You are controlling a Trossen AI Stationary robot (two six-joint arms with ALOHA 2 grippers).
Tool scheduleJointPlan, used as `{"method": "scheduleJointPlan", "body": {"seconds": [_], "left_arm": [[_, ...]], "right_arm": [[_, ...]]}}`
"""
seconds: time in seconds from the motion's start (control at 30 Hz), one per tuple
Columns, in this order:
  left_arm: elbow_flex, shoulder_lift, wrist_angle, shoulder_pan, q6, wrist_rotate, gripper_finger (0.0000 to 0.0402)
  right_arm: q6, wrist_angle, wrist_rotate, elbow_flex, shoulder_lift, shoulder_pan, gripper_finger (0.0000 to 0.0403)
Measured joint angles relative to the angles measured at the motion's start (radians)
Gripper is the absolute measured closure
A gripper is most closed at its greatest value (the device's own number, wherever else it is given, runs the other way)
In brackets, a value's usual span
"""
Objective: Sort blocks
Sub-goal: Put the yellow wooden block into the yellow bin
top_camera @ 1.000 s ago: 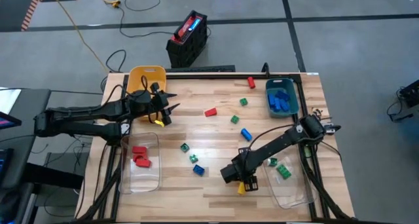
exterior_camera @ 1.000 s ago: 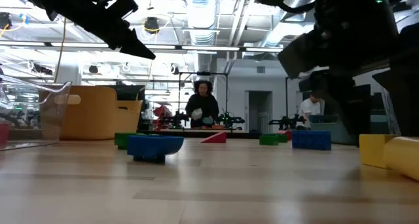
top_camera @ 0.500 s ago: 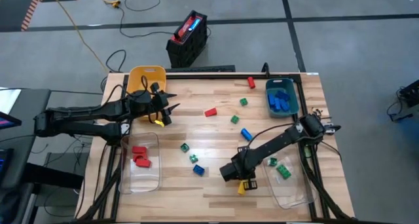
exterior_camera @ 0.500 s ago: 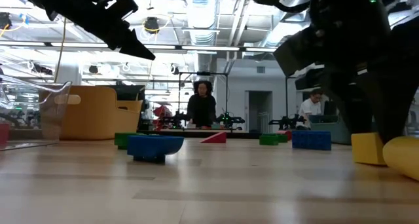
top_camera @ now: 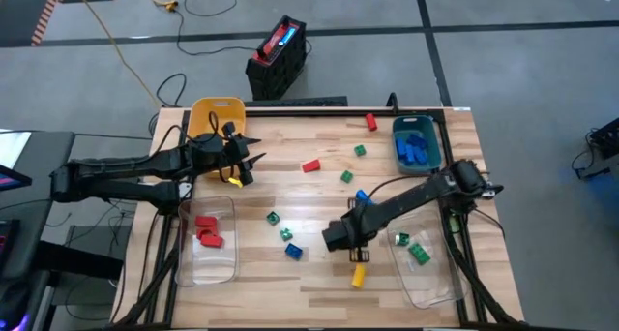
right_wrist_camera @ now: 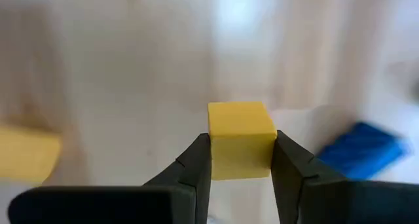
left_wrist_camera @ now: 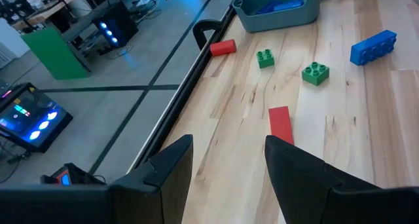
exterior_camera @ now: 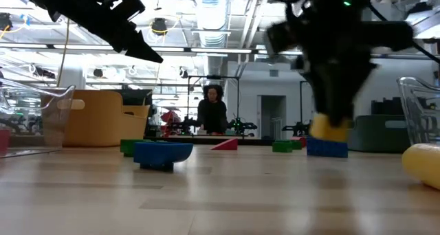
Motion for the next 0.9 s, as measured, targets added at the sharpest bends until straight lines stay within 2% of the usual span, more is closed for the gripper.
{"method": "scheduleJointPlan", "body": {"seconds": [0.1,0.23,0.4,0.53,0.67,0.8,0.9], "left_arm": [[0.000,0.004,0.000,0.000,0.004,0.041,0.0217],[0.000,0.018,-0.004,0.000,0.002,0.168,0.0217],[0.000,0.038,0.105,0.000,-0.123,0.346,0.0217],[0.000,0.061,0.259,-0.010,-0.242,0.456,0.0217],[0.001,0.125,0.418,-0.034,-0.356,0.515,0.0217],[0.001,0.230,0.543,-0.058,-0.396,0.567,0.0217],[0.000,0.305,0.627,-0.062,-0.418,0.647,0.0217]], "right_arm": [[0.020,0.044,0.136,0.000,-0.047,-0.010,0.0281],[-0.003,0.188,0.419,0.001,-0.112,-0.004,0.0281],[-0.228,0.455,0.777,0.002,-0.107,0.039,0.0281],[-0.378,0.516,0.986,0.002,-0.040,0.050,0.0281],[-0.453,0.509,1.113,0.001,0.010,0.045,0.0281],[-0.459,0.501,1.140,0.001,0.002,0.040,0.0281],[-0.502,0.509,1.182,-0.001,-0.027,0.070,0.0281]]}}
